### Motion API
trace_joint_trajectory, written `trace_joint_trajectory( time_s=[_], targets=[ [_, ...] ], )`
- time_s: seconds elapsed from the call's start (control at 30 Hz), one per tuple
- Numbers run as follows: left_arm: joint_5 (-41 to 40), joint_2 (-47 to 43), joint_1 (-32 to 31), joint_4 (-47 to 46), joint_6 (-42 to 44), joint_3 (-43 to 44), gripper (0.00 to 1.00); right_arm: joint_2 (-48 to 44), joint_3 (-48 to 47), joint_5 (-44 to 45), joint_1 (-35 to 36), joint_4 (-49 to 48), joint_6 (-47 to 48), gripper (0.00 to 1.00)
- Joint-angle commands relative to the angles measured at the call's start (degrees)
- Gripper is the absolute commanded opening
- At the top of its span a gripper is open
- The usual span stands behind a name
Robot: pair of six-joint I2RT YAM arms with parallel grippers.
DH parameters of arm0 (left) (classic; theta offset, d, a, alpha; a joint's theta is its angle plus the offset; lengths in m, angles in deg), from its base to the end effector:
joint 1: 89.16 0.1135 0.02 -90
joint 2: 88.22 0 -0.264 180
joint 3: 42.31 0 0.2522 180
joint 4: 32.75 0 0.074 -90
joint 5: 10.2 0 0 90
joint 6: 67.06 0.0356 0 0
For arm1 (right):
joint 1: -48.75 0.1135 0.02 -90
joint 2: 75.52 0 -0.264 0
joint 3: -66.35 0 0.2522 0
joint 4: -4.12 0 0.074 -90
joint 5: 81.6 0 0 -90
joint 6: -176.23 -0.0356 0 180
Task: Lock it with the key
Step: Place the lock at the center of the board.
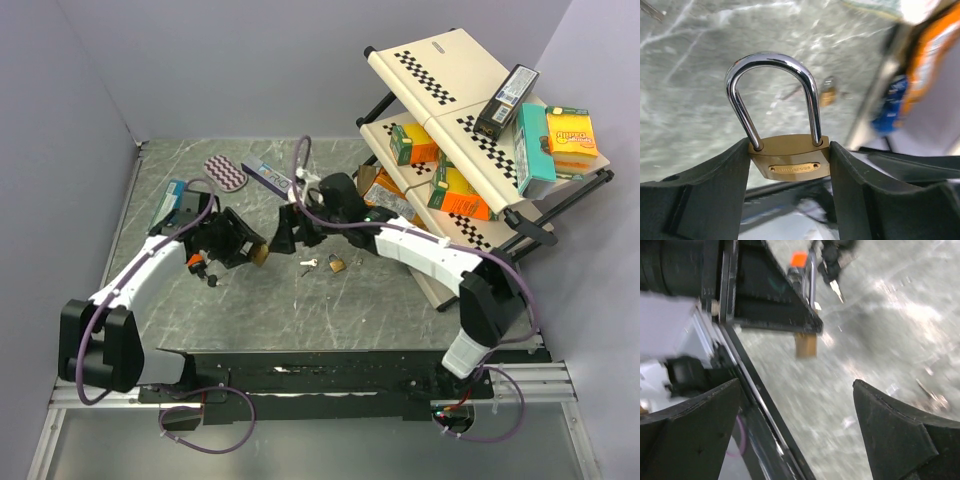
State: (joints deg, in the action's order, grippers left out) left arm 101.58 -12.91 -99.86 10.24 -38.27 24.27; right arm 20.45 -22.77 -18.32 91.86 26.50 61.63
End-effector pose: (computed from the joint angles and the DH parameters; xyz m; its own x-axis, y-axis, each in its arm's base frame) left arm 0.2615 -0.0629 0.2466 -0.7205 -0.6921 -0.0431 -0.4842 0.5466 -0.6832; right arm 0.2739 0.2783 0.2943 -0.6975 -0.1436 -0.7021 -0.6671 0.4880 0.5629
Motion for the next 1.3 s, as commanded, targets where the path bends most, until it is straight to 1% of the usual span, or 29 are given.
trace_joint_trajectory(
  time_s=[0.0,0.03,0.1,0.2,0.23,0.4,0.6,0.7,0.97,1.07,1.1,1.27],
  targets=[
    [-5.1,1.9,-4.9,1.6,10.0,4.7,0.01,-8.0,5.9,-4.3,-2.6,1.6,8.2,0.99],
    [-6.7,2.7,-5.5,2.7,10.7,5.4,0.01,-9.6,7.9,-4.0,-2.9,1.8,9.2,0.99],
    [-7.2,5.5,-6.7,2.7,12.7,5.6,0.01,-11.1,9.6,-3.7,-4.2,2.5,11.6,1.0],
    [-9.8,9.8,-8.9,3.7,15.6,9.2,0.01,-13.2,11.5,-2.8,-5.8,3.2,13.9,1.0],
    [-11.8,10.8,-9.6,4.2,16.2,10.2,0.01,-14.1,12.3,-2.7,-6.2,3.1,14.2,1.0],
    [-16.2,17.7,-14.1,6.4,19.6,15.6,0.01,-15.8,14.3,-3.0,-8.6,3.1,14.5,1.0],
    [-19.4,24.4,-16.4,7.8,20.3,17.8,0.01,-16.8,15.2,-3.3,-9.6,2.7,14.4,1.0],
    [-19.6,27.1,-16.7,8.0,20.5,18.7,0.04,-17.2,15.2,-3.4,-10.2,2.6,14.4,1.0],
    [-19.9,32.4,-18.7,9.1,21.1,22.8,0.05,-17.2,15.8,-4.6,-11.3,1.9,13.7,1.0],
    [-20.3,33.8,-18.8,9.3,21.1,23.2,0.08,-17.0,15.8,-4.8,-11.4,1.9,13.5,1.0],
    [-20.3,34.5,-18.9,9.3,21.1,23.3,0.12,-16.9,15.8,-4.7,-11.4,1.9,13.6,1.0],
    [-20.4,35.4,-19.2,9.6,21.1,22.8,0.21,-16.6,15.1,-4.7,-11.9,2.2,13.8,1.0]
  ],
)
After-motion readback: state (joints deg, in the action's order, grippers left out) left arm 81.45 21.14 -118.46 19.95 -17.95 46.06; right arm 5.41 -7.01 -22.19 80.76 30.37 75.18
